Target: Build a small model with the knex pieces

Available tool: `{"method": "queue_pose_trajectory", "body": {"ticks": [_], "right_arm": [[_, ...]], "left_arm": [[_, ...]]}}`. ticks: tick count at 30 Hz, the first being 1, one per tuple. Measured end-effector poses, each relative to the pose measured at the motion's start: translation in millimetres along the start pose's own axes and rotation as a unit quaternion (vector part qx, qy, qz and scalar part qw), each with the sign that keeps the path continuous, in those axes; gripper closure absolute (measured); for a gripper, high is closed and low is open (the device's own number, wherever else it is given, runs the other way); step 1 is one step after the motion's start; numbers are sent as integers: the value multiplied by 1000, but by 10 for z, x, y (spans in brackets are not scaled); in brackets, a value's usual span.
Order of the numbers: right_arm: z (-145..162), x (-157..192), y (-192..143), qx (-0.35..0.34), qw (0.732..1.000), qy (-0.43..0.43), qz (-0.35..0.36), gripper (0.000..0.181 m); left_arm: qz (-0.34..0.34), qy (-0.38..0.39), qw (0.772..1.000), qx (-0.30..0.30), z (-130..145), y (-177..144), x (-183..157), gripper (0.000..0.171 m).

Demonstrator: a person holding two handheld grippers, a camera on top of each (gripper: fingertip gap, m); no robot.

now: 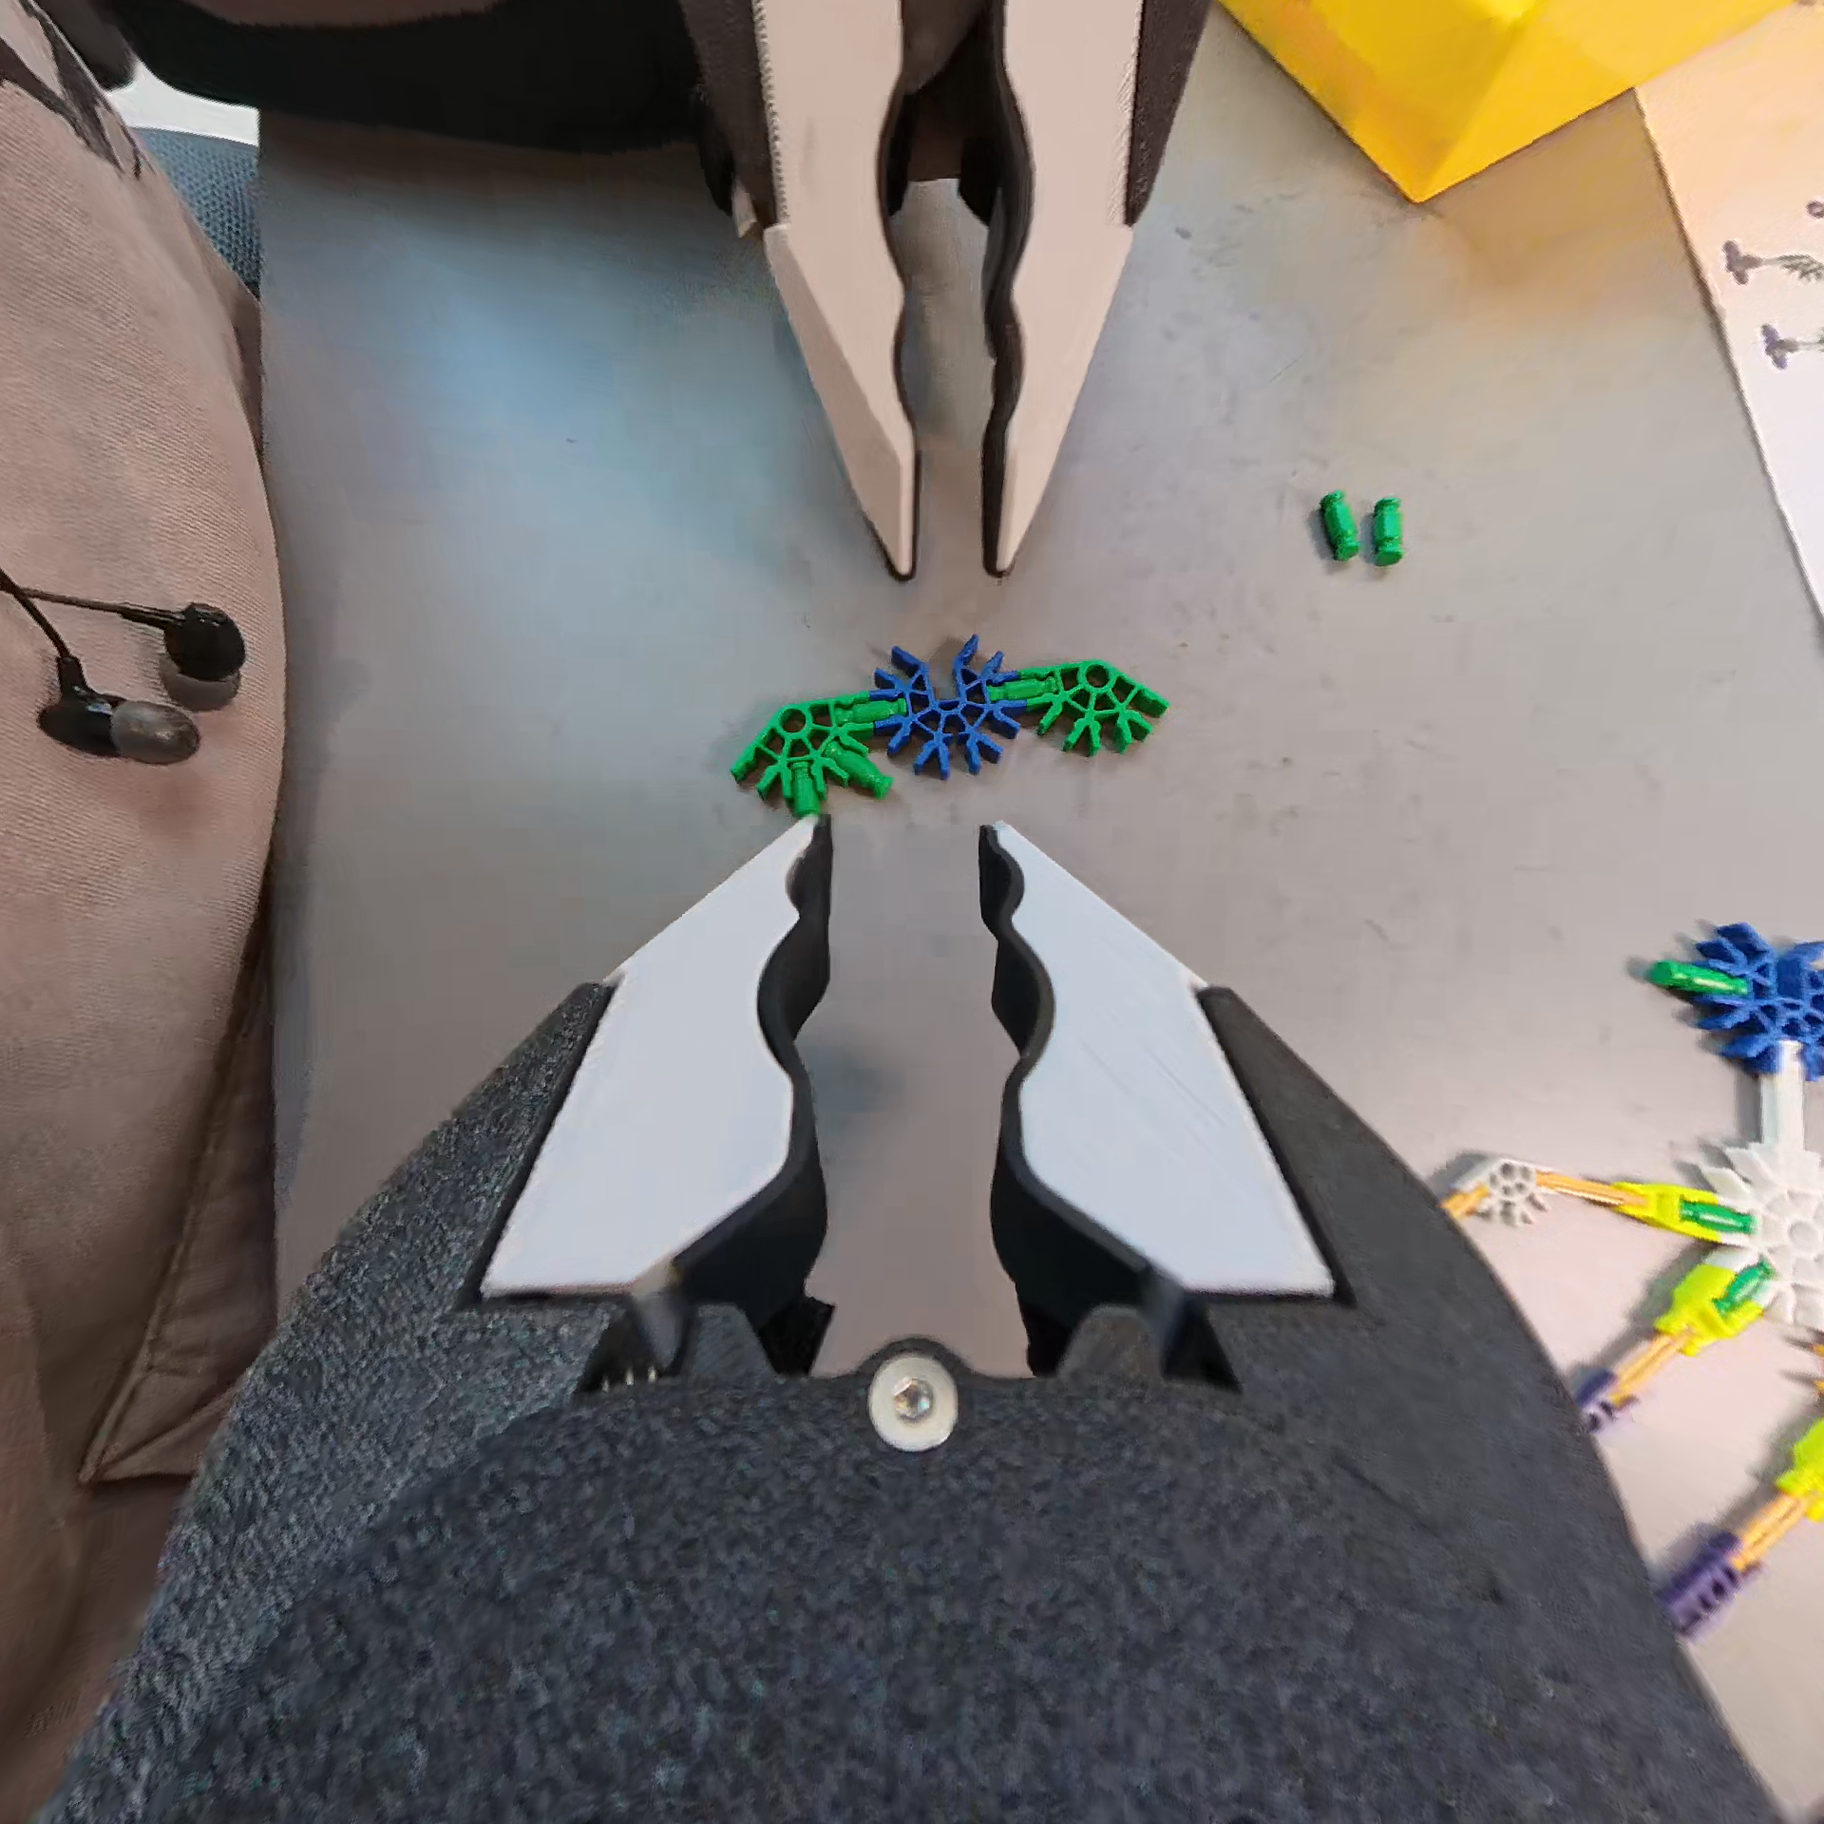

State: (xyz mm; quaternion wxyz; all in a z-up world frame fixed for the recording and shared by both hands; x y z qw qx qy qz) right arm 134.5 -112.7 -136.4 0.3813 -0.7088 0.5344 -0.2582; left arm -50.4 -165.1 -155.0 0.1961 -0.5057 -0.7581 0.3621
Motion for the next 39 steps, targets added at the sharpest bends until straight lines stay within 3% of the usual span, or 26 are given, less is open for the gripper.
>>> {"method": "queue_pose_trajectory", "body": {"ticks": [4, 7, 11, 12, 15, 18, 21, 26, 29, 34, 39], "right_arm": [[-123, 234, 160, 22, 993, 117, 19, 126], [-178, 368, 291, 63, 982, 146, 98, 109], [-223, 436, 387, 71, 983, 132, 105, 132], [-205, 415, 375, 69, 986, 124, 82, 146], [-81, 249, 284, 73, 996, 41, -2, 148], [102, -25, 127, 97, 985, -124, -71, 148], [109, -311, 27, 132, 964, -194, -121, 147], [95, -427, 90, 169, 938, -259, -156, 147], [113, -449, 80, 144, 949, -242, -140, 142], [220, -534, -81, 51, 985, -141, -91, 138], [353, -448, -242, 2, 998, -50, -41, 139]], "left_arm": [[-27, -17, 999, 5, 59, -8, 107, 155], [-49, -29, 998, 7, 76, -5, 168, 155], [-86, -42, 995, -2, 81, -55, 252, 155], [-95, -46, 994, -6, 81, -76, 274, 154], [-123, -54, 991, -13, 87, -135, 330, 155], [-147, -57, 987, -10, 110, -168, 377, 155], [-170, -70, 983, -6, 146, -171, 440, 155], [-212, -109, 971, 2, 215, -176, 555, 153], [-210, -124, 970, -3, 223, -152, 583, 152], [-215, -139, 967, 5, 164, -61, 695, 157], [-188, -135, 973, 18, 99, 37, 771, 164]]}}
Point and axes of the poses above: each gripper's, where its closed fingertips meet, y out along the fingers, z out of its underside, x = y × z across the jaws, the point moved 9 cm from there along -y, back along the fingers, and after that the axes turned 10 degrees about x, right-handed, at the moved point
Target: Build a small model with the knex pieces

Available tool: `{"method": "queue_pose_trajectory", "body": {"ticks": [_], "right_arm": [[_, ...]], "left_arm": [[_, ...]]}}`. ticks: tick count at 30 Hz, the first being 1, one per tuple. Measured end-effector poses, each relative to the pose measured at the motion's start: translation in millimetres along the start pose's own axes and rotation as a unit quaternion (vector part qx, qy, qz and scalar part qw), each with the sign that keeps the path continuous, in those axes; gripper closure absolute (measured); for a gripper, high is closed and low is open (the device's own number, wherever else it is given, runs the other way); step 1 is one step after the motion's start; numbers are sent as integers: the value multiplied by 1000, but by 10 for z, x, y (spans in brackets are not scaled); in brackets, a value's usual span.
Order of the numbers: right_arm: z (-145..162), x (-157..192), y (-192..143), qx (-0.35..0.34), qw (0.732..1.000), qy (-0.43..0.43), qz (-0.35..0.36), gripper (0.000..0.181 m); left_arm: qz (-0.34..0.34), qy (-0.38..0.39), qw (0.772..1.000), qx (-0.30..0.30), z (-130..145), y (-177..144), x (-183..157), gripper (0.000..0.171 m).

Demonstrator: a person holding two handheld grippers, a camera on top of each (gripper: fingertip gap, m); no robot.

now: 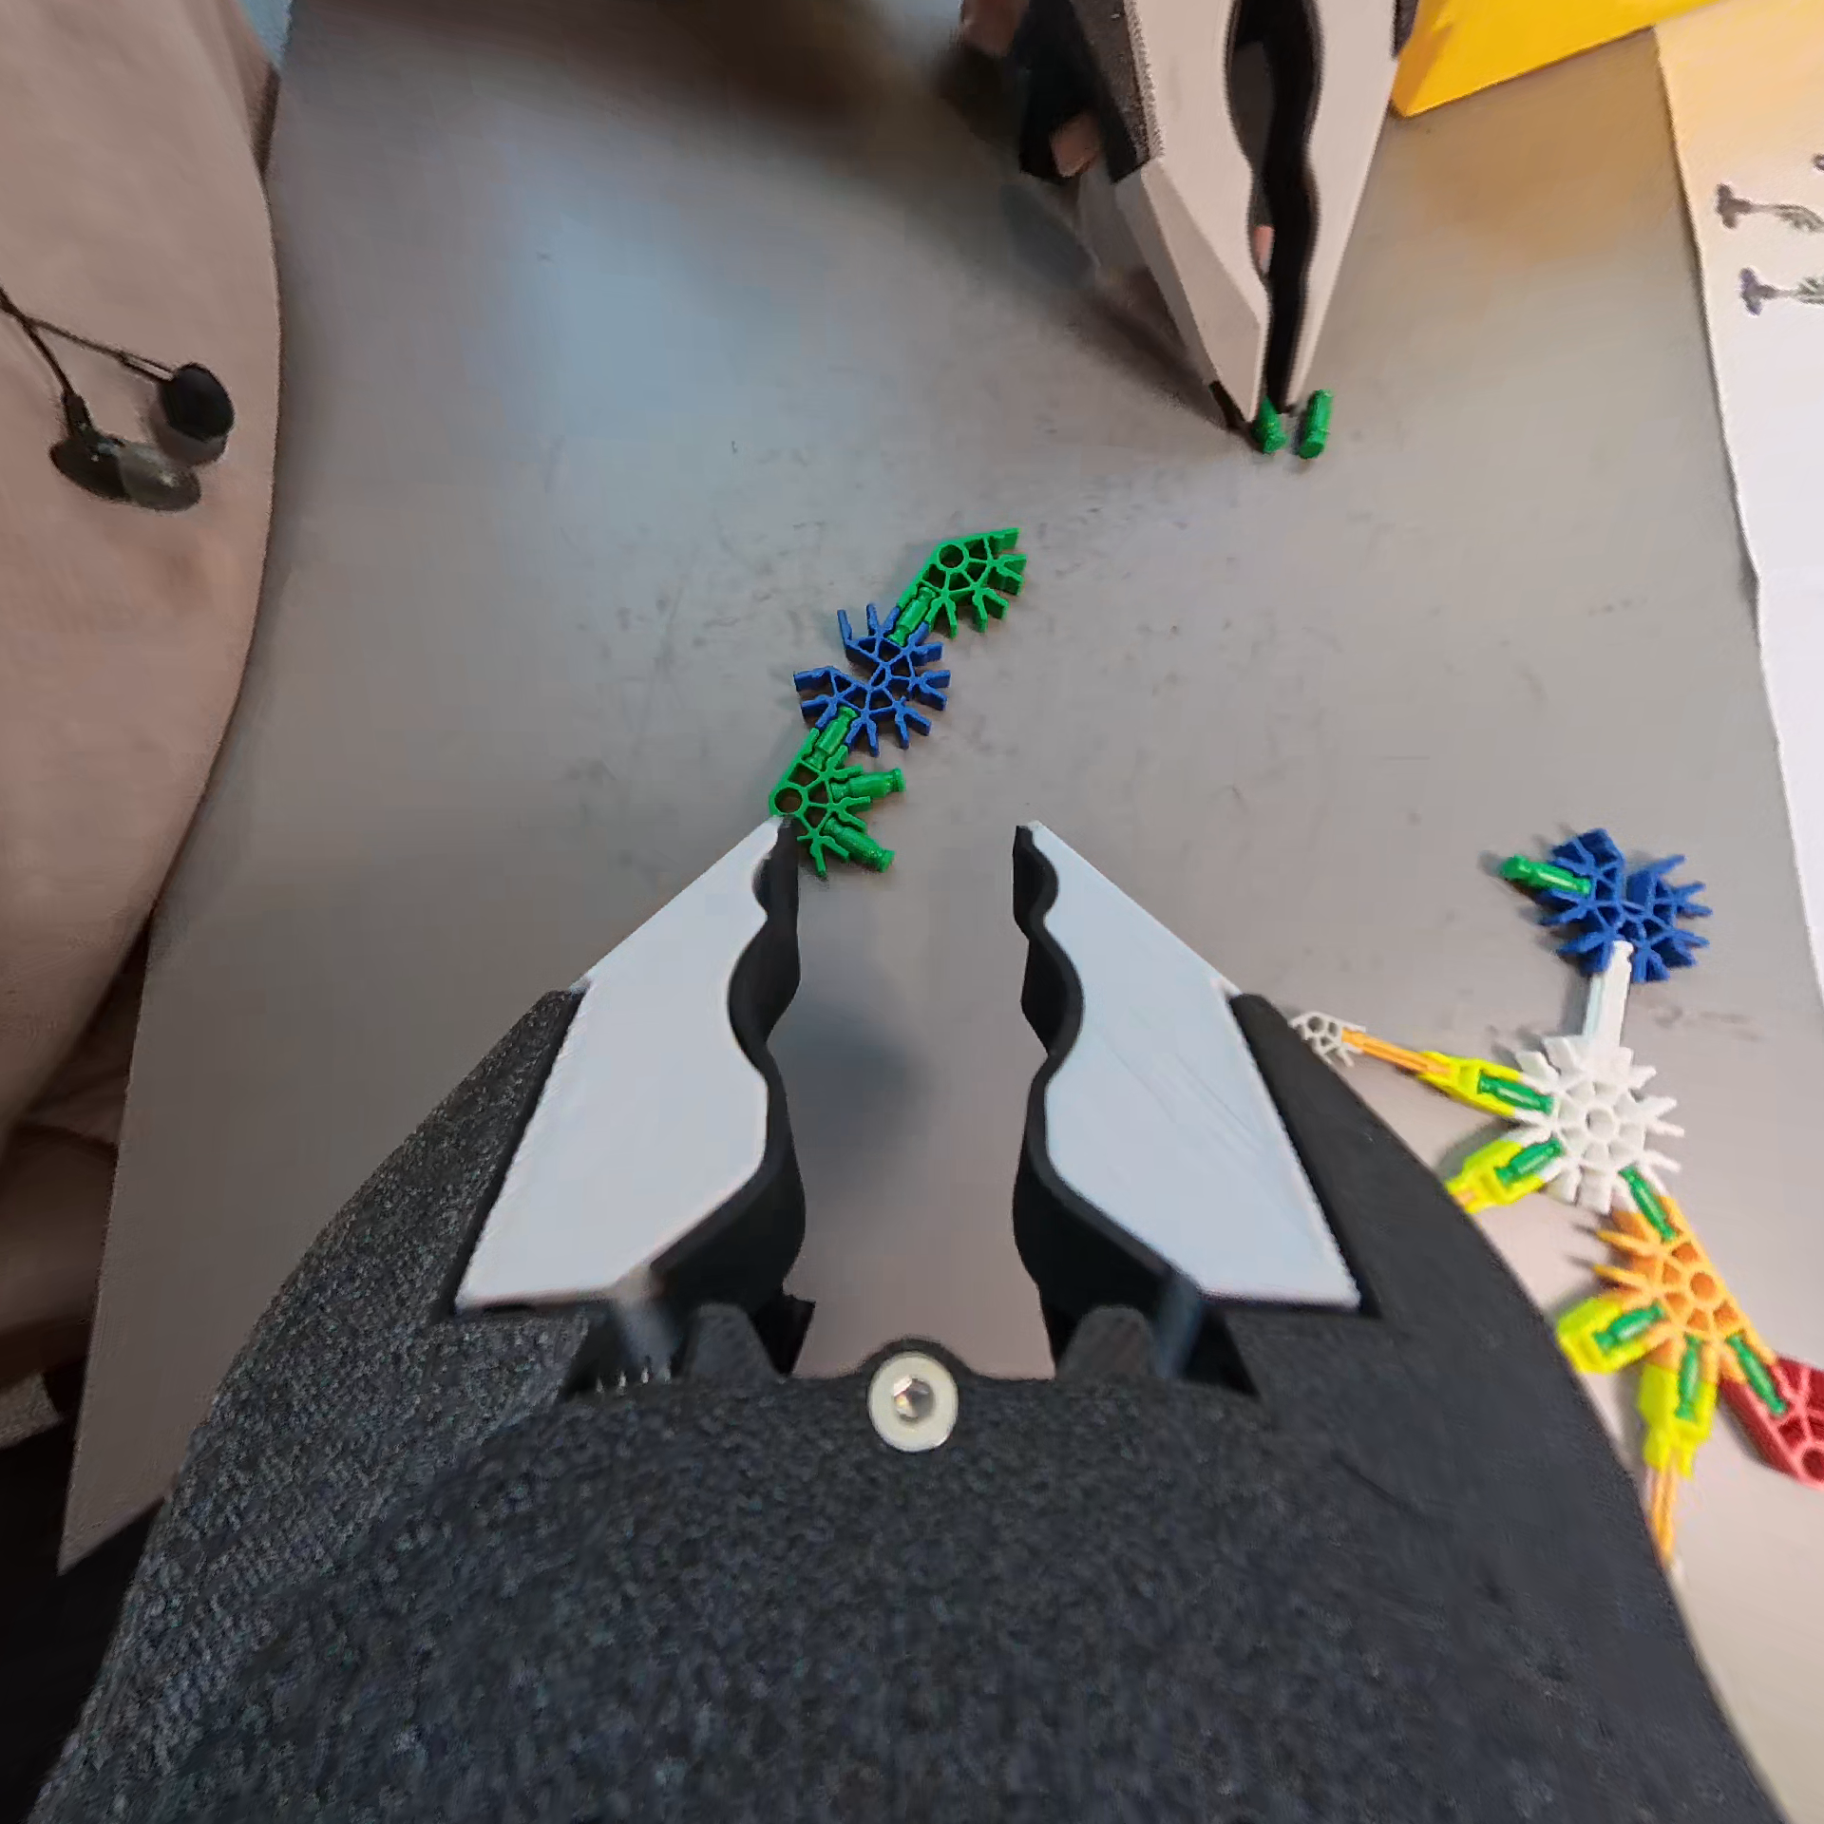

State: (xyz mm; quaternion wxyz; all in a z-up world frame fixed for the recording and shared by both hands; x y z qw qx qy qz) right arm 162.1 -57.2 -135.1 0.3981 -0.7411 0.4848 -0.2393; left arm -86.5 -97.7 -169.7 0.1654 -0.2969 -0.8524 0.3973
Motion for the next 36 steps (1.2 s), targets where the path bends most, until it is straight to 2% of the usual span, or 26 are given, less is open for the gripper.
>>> {"method": "queue_pose_trajectory", "body": {"ticks": [3, 5, 7, 9, 11, 13, 15, 17, 19, 22, 24, 25, 27, 28, 29, 31, 33, 35, 36], "right_arm": [[-28, 102, 81, 35, 995, 91, 34, 142], [-121, 171, 149, 12, 985, 169, 20, 139], [-238, 251, 233, -3, 979, 204, 14, 133], [-324, 301, 350, 35, 982, 176, 58, 124], [-404, 280, 464, 59, 983, 157, 69, 124], [-449, 214, 549, 95, 986, 127, 58, 128], [-506, 136, 539, 130, 989, 73, 21, 154], [-540, 81, 528, 167, 984, -44, -40, 155], [-551, 52, 501, 199, 955, -194, -100, 155], [-594, 27, 468, 250, 889, -353, -152, 156], [-595, 53, 471, 281, 827, -462, -151, 156], [-611, 83, 469, 287, 805, -497, -149, 156], [-625, 146, 469, 288, 770, -552, -137, 155], [-631, 174, 464, 279, 761, -572, -127, 155], [-636, 192, 458, 269, 763, -577, -113, 154], [-620, 183, 423, 253, 792, -548, -88, 137], [-590, 119, 328, 214, 855, -467, -67, 137], [-525, 36, 207, 157, 926, -340, -41, 137], [-474, 11, 145, 126, 954, -272, -28, 137]], "left_arm": [[8, 5, 1000, 2, -22, 16, -5, 166], [9, 12, 1000, 5, -26, 12, -21, 166], [16, 24, 1000, 2, -30, -2, -70, 166], [21, 38, 999, -8, -43, -39, -138, 166], [27, 50, 998, -23, -65, -88, -207, 166], [35, 58, 997, -33, -77, -129, -269, 166], [39, 71, 996, -36, -58, -160, -321, 166], [52, 87, 994, -36, -15, -193, -372, 166], [89, 108, 989, -43, 28, -232, -449, 166], [148, 141, 977, -58, 51, -287, -605, 166], [168, 164, 970, -57, 44, -297, -711, 166], [173, 174, 968, -54, 42, -291, -758, 166], [182, 188, 964, -48, 40, -265, -842, 166], [184, 193, 963, -44, 40, -246, -875, 166], [184, 198, 962, -39, 40, -228, -903, 166], [183, 203, 961, -35, 32, -202, -951, 166], [182, 203, 961, -35, 16, -194, -989, 166], [185, 204, 961, -37, -4, -205, -1025, 166], [186, 203, 961, -37, -14, -209, -1042, 166]]}}
Point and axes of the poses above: each gripper's, where its closed fingertips meet, y out along the fingers, z out of its underside, x = y × z across the jaws, the point moved 9 cm from there along -y, back along the fingers, and after that the axes turned 10 degrees about x, right-handed, at the moved point
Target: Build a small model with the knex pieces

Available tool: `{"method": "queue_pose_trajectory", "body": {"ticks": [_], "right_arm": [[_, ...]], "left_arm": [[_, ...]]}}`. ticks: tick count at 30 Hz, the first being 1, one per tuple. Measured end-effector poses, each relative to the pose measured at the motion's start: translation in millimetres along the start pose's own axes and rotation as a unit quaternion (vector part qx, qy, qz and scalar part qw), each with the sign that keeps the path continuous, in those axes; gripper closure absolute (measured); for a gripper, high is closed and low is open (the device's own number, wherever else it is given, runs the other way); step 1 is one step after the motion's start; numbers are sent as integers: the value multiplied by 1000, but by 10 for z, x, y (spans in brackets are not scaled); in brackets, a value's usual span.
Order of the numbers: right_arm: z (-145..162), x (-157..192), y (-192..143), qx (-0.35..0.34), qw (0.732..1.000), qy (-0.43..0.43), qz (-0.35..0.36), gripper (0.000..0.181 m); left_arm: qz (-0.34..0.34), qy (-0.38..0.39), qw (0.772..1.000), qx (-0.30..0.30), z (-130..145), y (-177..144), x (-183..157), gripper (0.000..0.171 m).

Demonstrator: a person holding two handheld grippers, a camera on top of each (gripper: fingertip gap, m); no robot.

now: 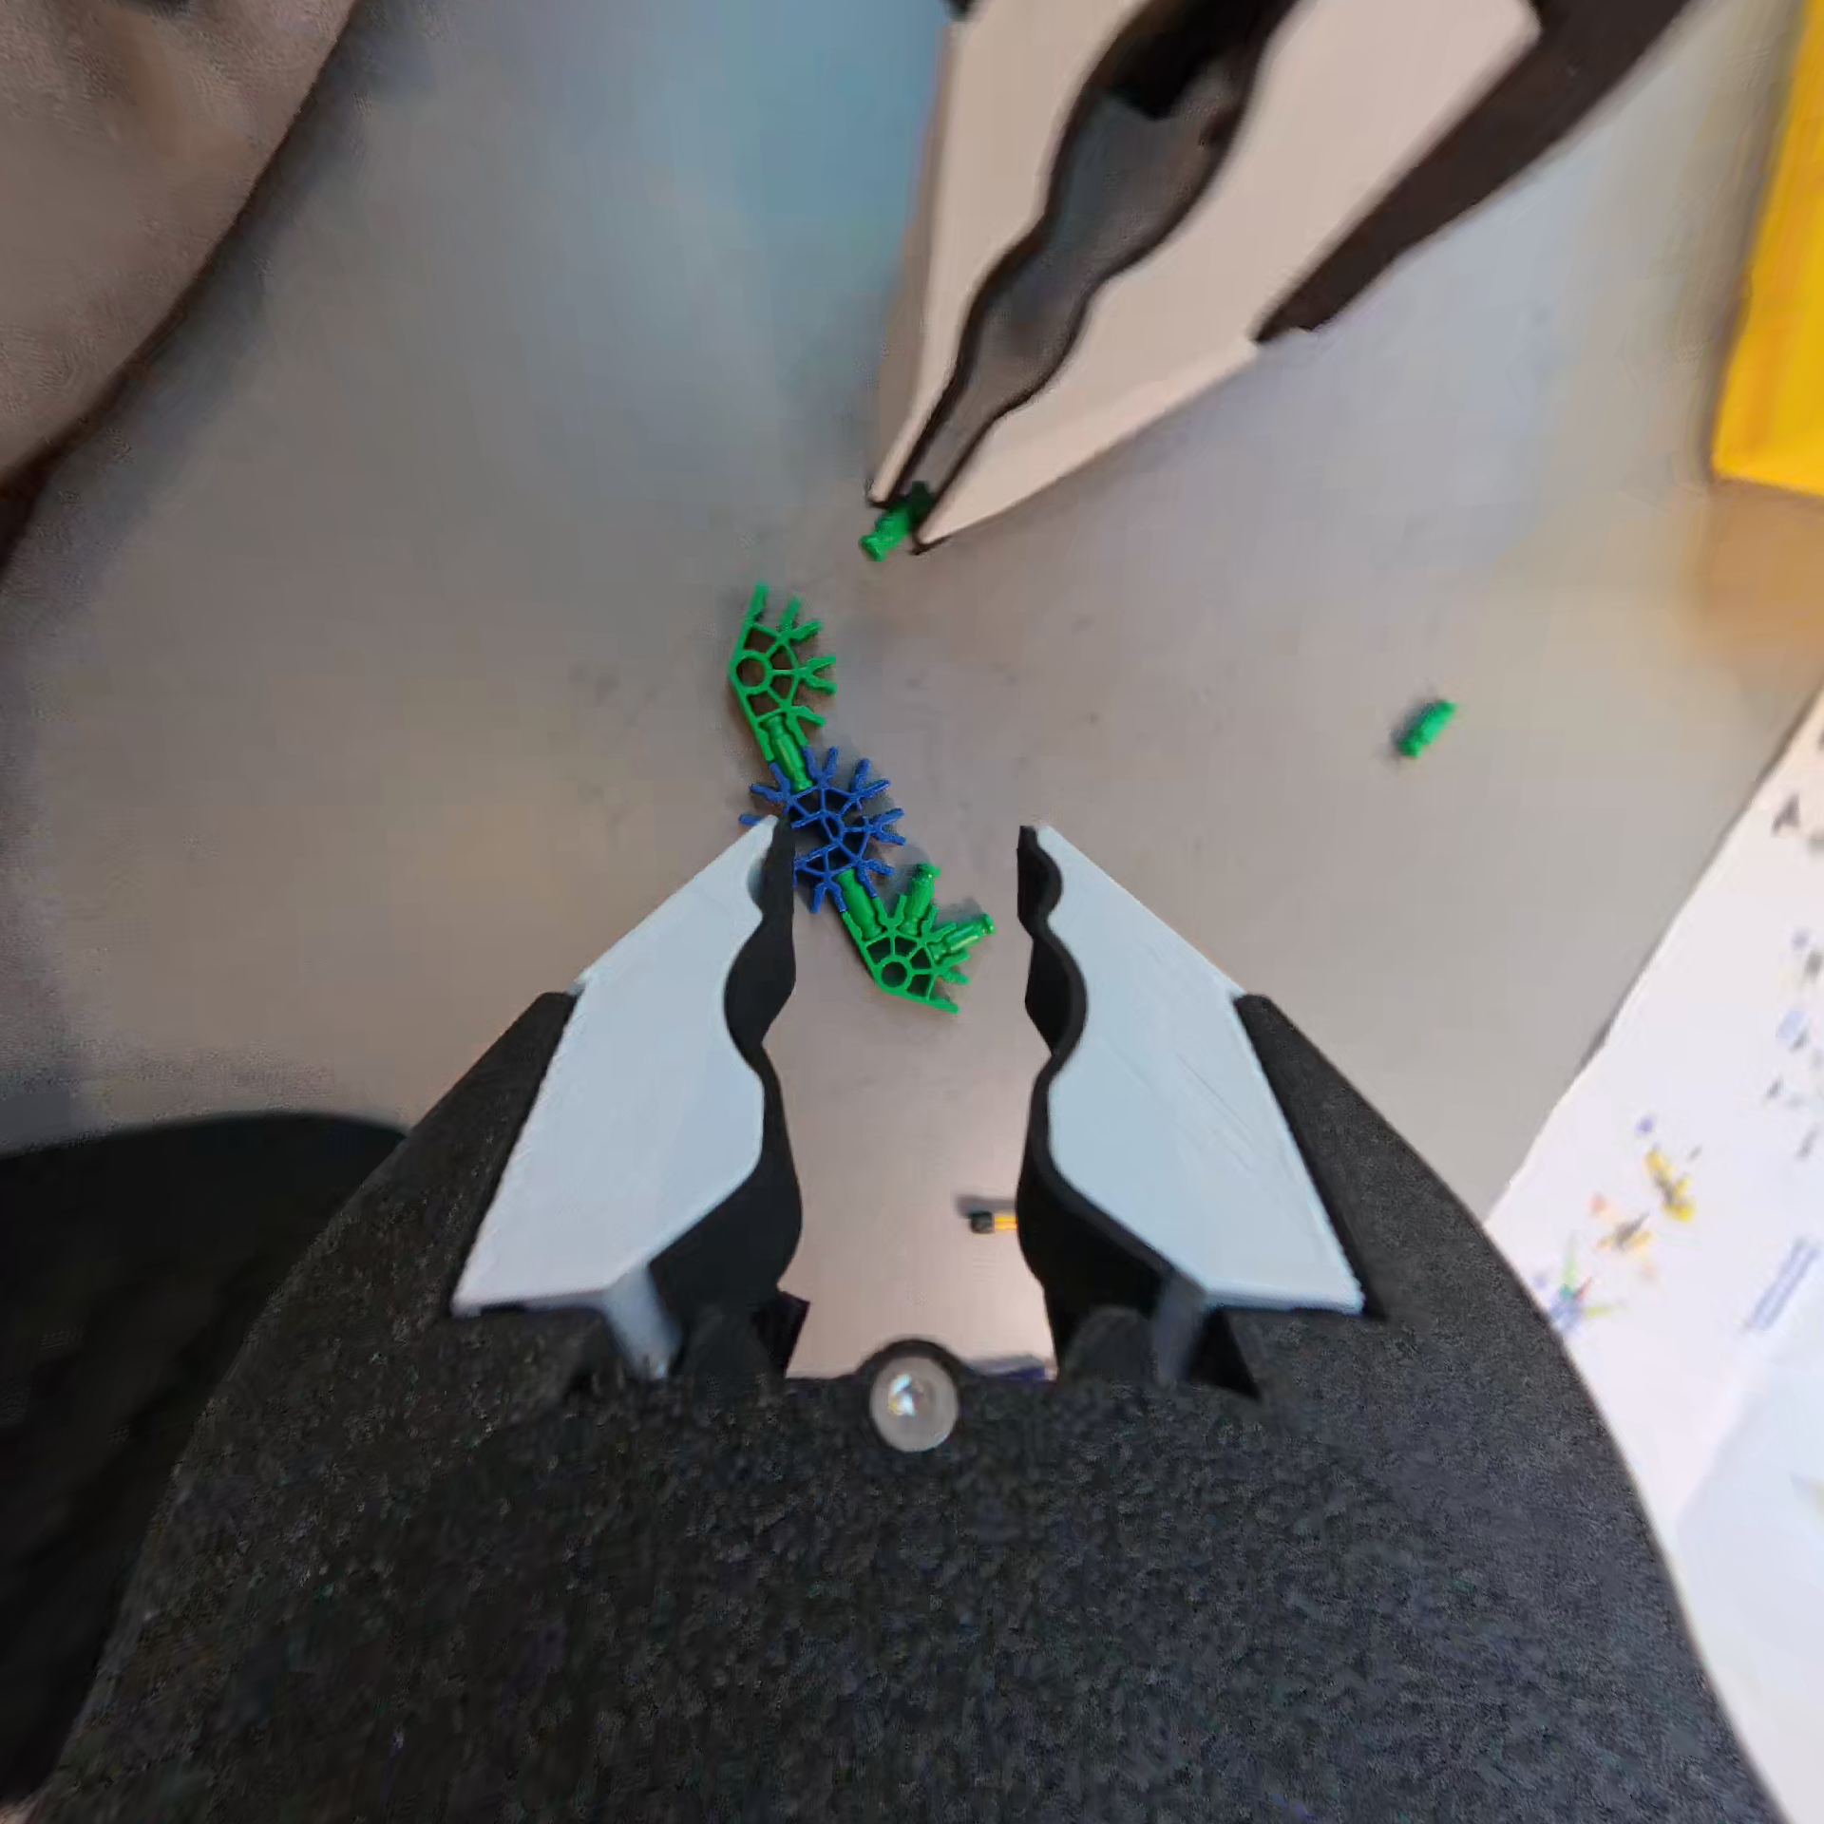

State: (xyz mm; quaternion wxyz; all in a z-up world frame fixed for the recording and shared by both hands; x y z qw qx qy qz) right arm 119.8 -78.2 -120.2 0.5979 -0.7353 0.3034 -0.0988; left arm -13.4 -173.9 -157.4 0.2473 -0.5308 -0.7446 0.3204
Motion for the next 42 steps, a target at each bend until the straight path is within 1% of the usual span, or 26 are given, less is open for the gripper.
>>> {"method": "queue_pose_trajectory", "body": {"ticks": [2, 4, 5, 7, 8, 10, 11, 14, 17, 20, 26, 34, 42], "right_arm": [[108, 82, -81, -64, 989, 129, 28, 137], [157, 201, -138, -122, 963, 231, 66, 142], [153, 275, -160, -150, 948, 269, 80, 148], [116, 411, -180, -188, 919, 329, 108, 159], [81, 479, -170, -200, 909, 347, 115, 162], [5, 587, -102, -198, 897, 375, 128, 176], [-36, 634, -50, -180, 898, 379, 130, 178], [-150, 711, 63, -108, 918, 352, 151, 181], [-275, 696, 133, -113, 928, 333, 120, 181], [-299, 631, 210, -84, 939, 311, 118, 181], [-336, 525, 248, -87, 939, 326, 73, 181], [-340, 474, 290, -60, 944, 319, 59, 181], [-373, 431, 295, -23, 949, 313, 25, 181]], "left_arm": [[-7, -12, 1000, 11, -33, 22, -1, 166], [-25, -40, 998, 42, -65, 63, 24, 166], [-21, -49, 997, 48, -89, 77, 18, 166], [-6, -64, 997, 45, -141, 96, -14, 166], [0, -69, 997, 43, -161, 106, -25, 166], [12, -76, 996, 40, -187, 130, -49, 166], [16, -79, 996, 40, -197, 143, -58, 166], [23, -82, 995, 42, -215, 176, -75, 166], [20, -81, 995, 48, -215, 196, -77, 166], [21, -83, 995, 50, -209, 206, -82, 166], [20, -87, 995, 51, -193, 202, -84, 166], [20, -91, 994, 55, -181, 223, -89, 166], [17, -95, 994, 49, -175, 229, -85, 166]]}}
Point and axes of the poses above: each gripper's, where its closed fingertips meet, y out along the fingers, z out of its underside, x = y × z across the jaws, the point moved 9 cm from there along -y, back along the fingers, and after that the axes turned 10 degrees about x, right-handed, at the moved point
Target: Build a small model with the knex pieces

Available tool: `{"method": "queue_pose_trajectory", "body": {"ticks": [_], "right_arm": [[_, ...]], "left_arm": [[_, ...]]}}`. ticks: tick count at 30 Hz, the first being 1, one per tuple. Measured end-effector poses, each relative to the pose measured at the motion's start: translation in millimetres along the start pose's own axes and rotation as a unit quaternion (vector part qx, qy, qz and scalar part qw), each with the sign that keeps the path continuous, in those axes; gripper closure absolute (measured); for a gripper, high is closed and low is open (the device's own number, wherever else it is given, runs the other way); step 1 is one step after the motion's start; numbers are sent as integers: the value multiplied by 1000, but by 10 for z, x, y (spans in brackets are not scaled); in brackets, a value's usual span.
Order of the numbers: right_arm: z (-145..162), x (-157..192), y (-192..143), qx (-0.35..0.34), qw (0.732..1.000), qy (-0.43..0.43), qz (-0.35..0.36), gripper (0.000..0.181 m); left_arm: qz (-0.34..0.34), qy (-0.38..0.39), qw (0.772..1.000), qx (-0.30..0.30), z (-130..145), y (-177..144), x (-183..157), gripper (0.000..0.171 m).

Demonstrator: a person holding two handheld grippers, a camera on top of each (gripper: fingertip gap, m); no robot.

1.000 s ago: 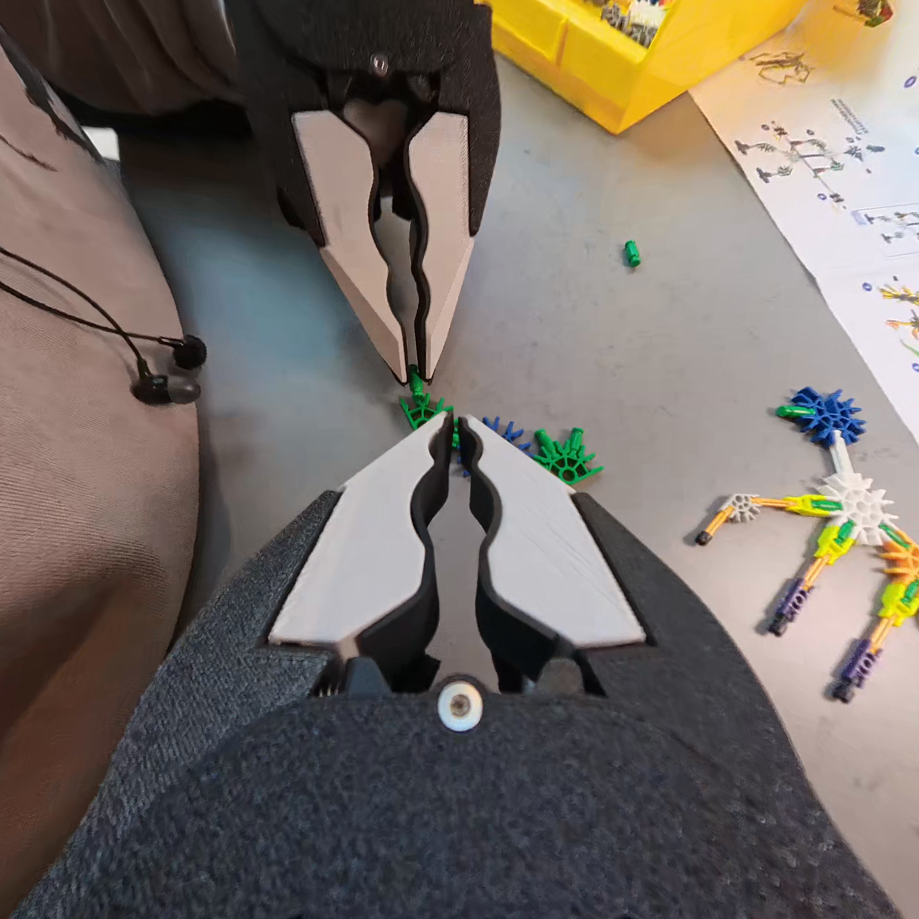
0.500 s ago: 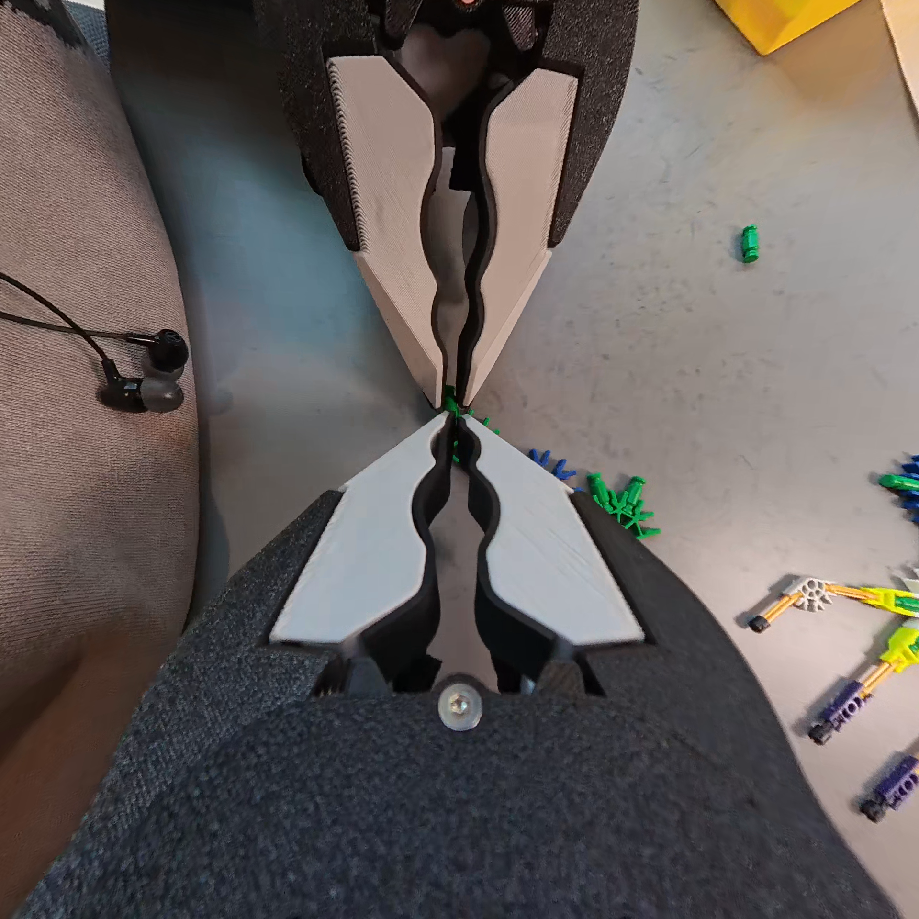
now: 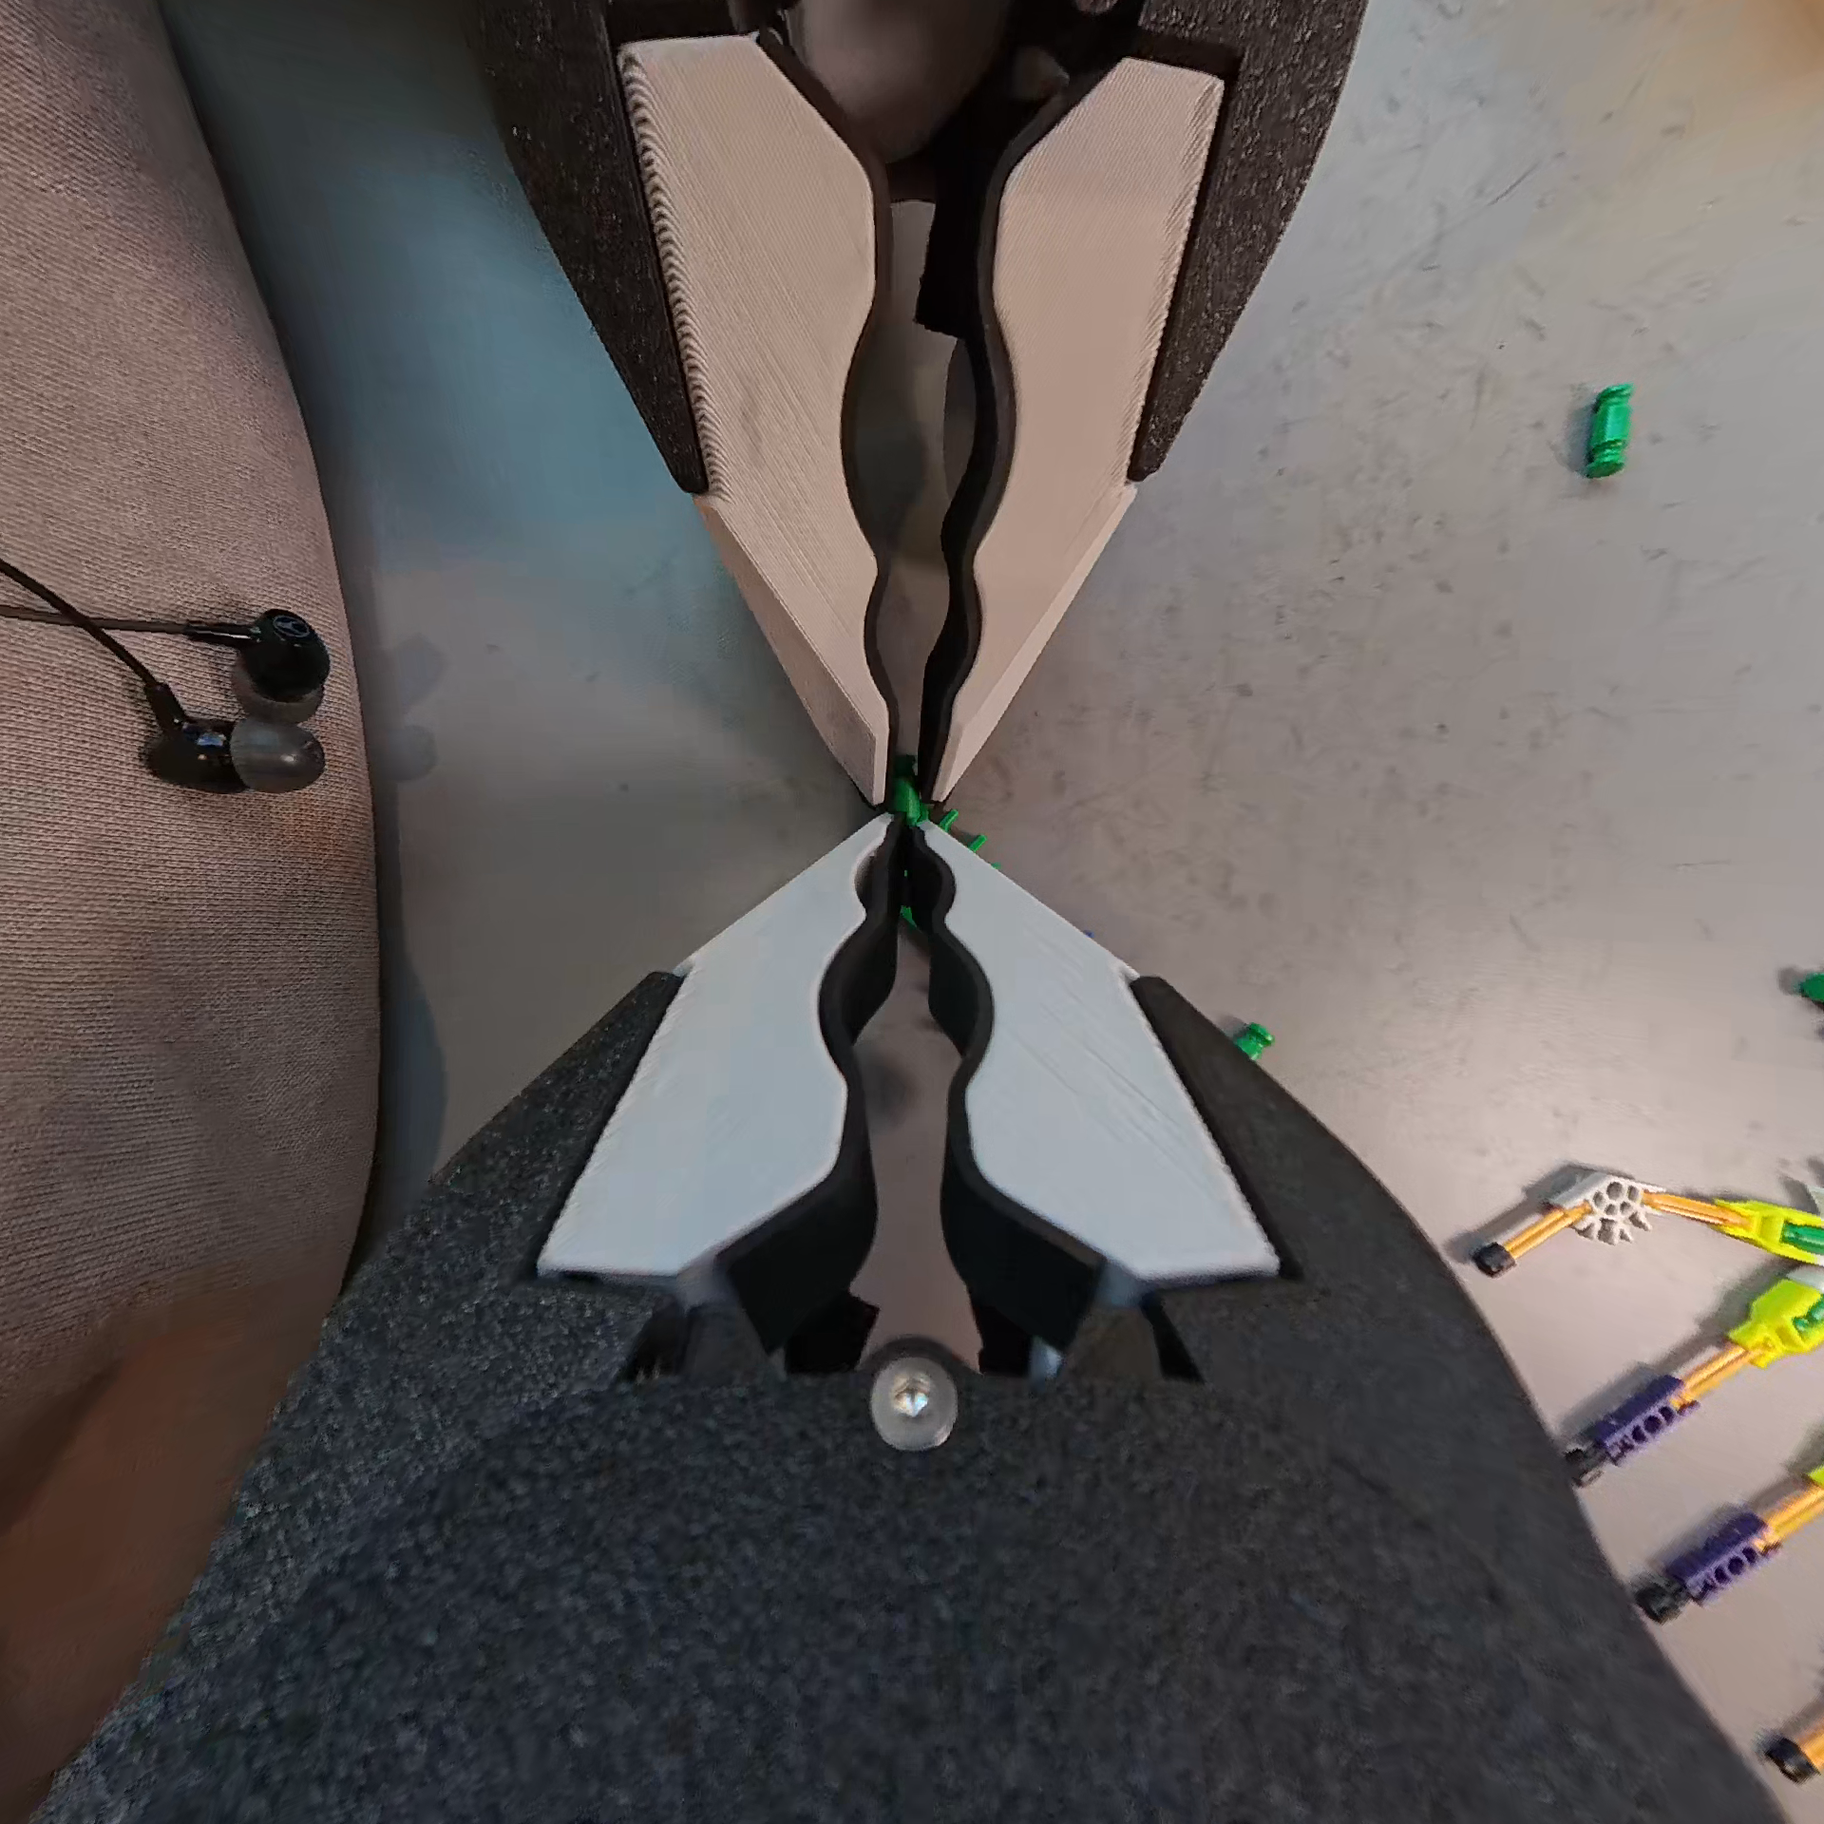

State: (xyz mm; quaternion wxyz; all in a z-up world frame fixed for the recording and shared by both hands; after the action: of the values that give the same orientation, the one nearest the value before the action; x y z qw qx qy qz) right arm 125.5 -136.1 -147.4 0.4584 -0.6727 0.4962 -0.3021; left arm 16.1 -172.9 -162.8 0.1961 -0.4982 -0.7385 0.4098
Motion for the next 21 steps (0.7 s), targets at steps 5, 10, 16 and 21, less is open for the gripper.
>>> {"method": "queue_pose_trajectory", "body": {"ticks": [5, 10, 16, 21], "right_arm": [[-53, -8, 3, 35, 999, 7, -7, 181], [-85, -36, 19, 55, 998, 20, -24, 181], [-88, -74, 25, 48, 997, 27, -46, 181], [-8, -76, -90, -39, 998, 31, -34, 160]], "left_arm": [[1, 0, 1000, -6, 22, -49, 11, 166], [3, -8, 1000, -6, 31, -23, 17, 171], [12, -19, 1000, -9, 48, -30, 28, 171], [13, -14, 1000, -14, 90, -99, 50, 171]]}}
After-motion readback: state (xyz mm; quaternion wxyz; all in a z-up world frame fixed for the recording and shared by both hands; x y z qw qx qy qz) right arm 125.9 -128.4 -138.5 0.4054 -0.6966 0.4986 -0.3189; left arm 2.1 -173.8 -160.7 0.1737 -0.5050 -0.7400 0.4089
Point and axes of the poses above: each gripper's, where its closed fingertips meet, y out along the fingers, z out of its underside, x = y × z across the jaws, the point moved 9 cm from there along -y, back along the fingers, and after that the axes turned 10 degrees about x, right-handed, at the moved point
